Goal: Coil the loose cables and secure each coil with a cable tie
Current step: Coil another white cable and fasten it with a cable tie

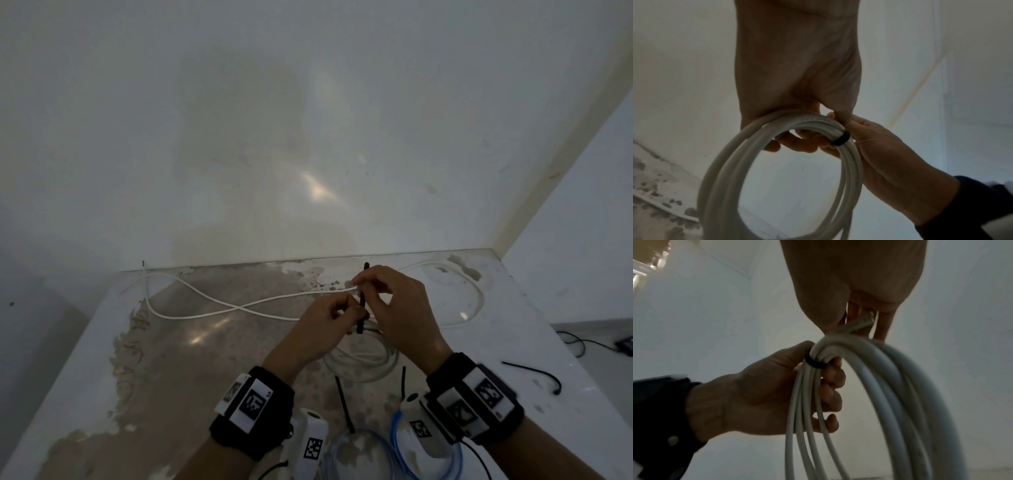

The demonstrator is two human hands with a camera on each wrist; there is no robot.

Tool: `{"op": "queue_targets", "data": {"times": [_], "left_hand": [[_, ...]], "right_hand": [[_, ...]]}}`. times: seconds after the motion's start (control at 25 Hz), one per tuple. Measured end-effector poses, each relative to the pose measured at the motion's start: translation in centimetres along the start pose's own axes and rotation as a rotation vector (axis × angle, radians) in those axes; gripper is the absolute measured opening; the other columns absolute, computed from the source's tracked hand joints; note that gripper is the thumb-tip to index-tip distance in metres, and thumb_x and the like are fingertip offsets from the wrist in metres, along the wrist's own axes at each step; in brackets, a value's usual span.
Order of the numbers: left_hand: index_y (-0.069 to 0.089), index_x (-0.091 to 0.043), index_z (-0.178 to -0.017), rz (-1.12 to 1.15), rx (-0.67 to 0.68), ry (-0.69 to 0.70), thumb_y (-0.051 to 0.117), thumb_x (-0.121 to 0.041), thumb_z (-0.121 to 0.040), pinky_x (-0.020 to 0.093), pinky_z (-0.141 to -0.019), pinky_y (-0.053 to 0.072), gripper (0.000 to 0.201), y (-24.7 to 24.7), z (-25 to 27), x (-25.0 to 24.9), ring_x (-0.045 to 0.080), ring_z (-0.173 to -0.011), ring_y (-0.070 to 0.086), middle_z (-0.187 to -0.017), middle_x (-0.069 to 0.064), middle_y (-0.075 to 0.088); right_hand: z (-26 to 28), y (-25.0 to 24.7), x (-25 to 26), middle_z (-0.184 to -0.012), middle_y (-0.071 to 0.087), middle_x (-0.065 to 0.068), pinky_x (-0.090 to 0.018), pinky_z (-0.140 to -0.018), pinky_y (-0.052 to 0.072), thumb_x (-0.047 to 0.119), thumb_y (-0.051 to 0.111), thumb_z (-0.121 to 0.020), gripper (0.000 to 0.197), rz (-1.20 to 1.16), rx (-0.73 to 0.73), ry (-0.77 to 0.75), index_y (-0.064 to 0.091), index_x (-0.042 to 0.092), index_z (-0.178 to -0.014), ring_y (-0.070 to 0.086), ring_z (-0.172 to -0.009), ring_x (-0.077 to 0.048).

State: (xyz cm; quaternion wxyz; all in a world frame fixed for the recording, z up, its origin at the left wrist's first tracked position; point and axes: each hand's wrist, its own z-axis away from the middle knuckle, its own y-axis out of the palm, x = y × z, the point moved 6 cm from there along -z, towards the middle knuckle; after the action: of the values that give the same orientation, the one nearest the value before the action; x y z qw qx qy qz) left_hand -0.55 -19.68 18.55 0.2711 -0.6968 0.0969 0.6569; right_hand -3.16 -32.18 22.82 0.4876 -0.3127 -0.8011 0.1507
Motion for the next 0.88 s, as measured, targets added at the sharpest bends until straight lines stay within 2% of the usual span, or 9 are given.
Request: {"op": "queue_targets", "data": {"times": [0.08,0.16,0.24,0.32,0.44,0.6,0.72,0.84,0.88], "left_hand": [[0.064,-0.022,-0.070,0.005,-0.083,0.002,0.058,-0.017,-0.094,0.032,-0.070,0.045,0.025,-0.2,-0.5,0.5,0.020,-0.072,0.060,-0.074,0.003,0.064],[0.065,-0.028,-0.068,0.060,-0.130,0.023,0.057,-0.016,-0.095,0.031,-0.070,0.044,0.030,-0.3,-0.8,0.8,0.014,-0.070,0.056,-0.070,0.003,0.060],[0.068,-0.024,-0.073,0.097,-0.117,0.046,0.057,-0.015,-0.096,0.031,-0.076,0.051,0.027,0.0,-0.8,1.1,0.015,-0.075,0.063,-0.075,0.007,0.065],[0.069,-0.019,-0.076,0.025,-0.112,0.067,0.057,-0.017,-0.096,0.027,-0.079,0.053,0.024,0.1,-0.6,1.5,0.013,-0.079,0.066,-0.078,0.002,0.069],[0.068,-0.016,-0.076,-0.116,-0.103,0.105,0.055,-0.022,-0.096,0.021,-0.070,0.046,0.025,0.3,0.0,2.4,0.009,-0.072,0.061,-0.074,-0.004,0.066],[0.067,-0.012,-0.079,-0.013,-0.084,0.094,0.054,-0.016,-0.098,0.017,-0.066,0.043,0.023,0.8,0.3,3.1,0.005,-0.067,0.058,-0.071,-0.007,0.064],[0.069,-0.007,-0.083,0.090,-0.074,0.007,0.052,-0.016,-0.099,0.022,-0.067,0.049,0.024,1.8,0.0,3.7,0.012,-0.070,0.062,-0.075,0.003,0.067],[0.071,-0.007,-0.087,0.333,-0.034,-0.200,0.052,-0.018,-0.099,0.023,-0.067,0.053,0.025,4.3,0.0,4.6,0.012,-0.069,0.066,-0.079,0.003,0.070],[0.071,-0.007,-0.090,0.327,-0.018,-0.217,0.052,-0.020,-0.099,0.023,-0.066,0.054,0.025,5.1,-0.2,4.6,0.011,-0.066,0.066,-0.082,0.004,0.070]], "right_hand": [[0.6,0.2,-0.8,-0.085,0.070,0.009,-0.016,-0.064,0.055,0.017,0.055,-0.099,0.011,-0.095,0.091,0.108,0.055,0.023,-0.108,0.068,-0.075,-0.001],[1.9,1.0,-1.2,-0.080,0.066,0.011,-0.012,-0.059,0.049,0.030,0.047,-0.102,0.012,-0.069,0.190,0.118,0.046,0.024,-0.112,0.066,-0.069,0.000],[3.1,1.8,-1.5,-0.078,0.062,0.013,-0.018,-0.062,0.044,0.039,0.031,-0.106,0.026,0.164,0.234,-0.020,0.051,0.022,-0.110,0.060,-0.064,-0.006],[3.7,2.5,-2.0,-0.079,0.060,0.010,-0.027,-0.066,0.043,0.041,0.021,-0.105,0.040,0.376,0.249,-0.145,0.057,0.023,-0.103,0.053,-0.060,-0.009],[4.1,2.4,-2.7,-0.069,0.053,0.013,-0.022,-0.054,0.036,0.054,0.015,-0.101,0.049,0.352,0.237,-0.078,0.054,0.026,-0.093,0.047,-0.053,-0.008],[5.0,2.6,-2.5,-0.071,0.054,0.011,-0.016,-0.049,0.032,0.053,0.017,-0.101,0.048,0.396,0.217,-0.088,0.055,0.026,-0.094,0.046,-0.054,-0.007],[5.2,2.3,-3.3,-0.073,0.057,0.009,-0.023,-0.051,0.042,0.057,0.010,-0.101,0.056,0.364,0.198,-0.057,0.056,0.026,-0.092,0.050,-0.056,-0.009],[6.3,1.4,-4.9,-0.065,0.056,0.007,-0.024,-0.052,0.038,0.053,0.015,-0.102,0.050,0.294,0.152,0.054,0.053,0.025,-0.084,0.051,-0.055,-0.011],[6.7,1.0,-5.6,-0.062,0.054,0.008,-0.023,-0.051,0.036,0.049,0.019,-0.103,0.045,0.289,0.119,0.105,0.051,0.025,-0.082,0.050,-0.053,-0.009]]}}
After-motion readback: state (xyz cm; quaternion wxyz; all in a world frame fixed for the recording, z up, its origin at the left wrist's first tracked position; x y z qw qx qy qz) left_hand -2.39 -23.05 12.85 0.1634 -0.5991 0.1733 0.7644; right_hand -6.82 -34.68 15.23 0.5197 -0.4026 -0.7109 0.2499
